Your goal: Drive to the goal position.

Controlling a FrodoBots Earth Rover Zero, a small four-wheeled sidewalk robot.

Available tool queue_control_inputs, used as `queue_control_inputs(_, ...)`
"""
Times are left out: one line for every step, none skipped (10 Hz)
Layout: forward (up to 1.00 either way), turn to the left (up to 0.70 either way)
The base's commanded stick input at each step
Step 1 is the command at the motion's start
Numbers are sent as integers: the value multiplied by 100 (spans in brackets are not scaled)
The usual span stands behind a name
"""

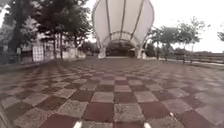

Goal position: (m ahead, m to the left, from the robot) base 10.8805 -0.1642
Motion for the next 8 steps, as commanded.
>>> queue_control_inputs(50,13)
queue_control_inputs(50,50)
queue_control_inputs(50,50)
queue_control_inputs(50,50)
queue_control_inputs(50,50)
queue_control_inputs(50,50)
queue_control_inputs(50,16)
queue_control_inputs(50,0)
